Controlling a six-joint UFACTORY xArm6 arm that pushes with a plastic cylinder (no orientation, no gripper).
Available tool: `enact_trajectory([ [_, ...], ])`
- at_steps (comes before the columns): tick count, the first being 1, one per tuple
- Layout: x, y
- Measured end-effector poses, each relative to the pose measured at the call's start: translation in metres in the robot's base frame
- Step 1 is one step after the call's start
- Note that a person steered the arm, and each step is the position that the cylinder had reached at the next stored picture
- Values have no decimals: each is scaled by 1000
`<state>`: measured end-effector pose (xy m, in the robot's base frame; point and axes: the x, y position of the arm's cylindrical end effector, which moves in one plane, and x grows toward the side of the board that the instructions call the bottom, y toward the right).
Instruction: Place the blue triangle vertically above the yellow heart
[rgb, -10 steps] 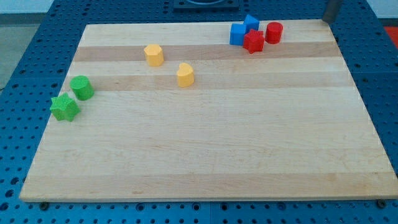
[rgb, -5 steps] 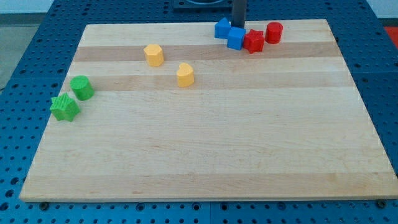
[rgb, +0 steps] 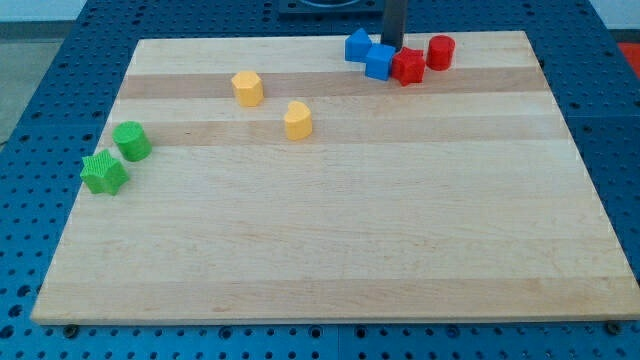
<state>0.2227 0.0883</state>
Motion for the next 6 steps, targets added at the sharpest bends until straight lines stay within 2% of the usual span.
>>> enact_trajectory([
  [1,15,0],
  [3,2,-3],
  [6,2,-58],
])
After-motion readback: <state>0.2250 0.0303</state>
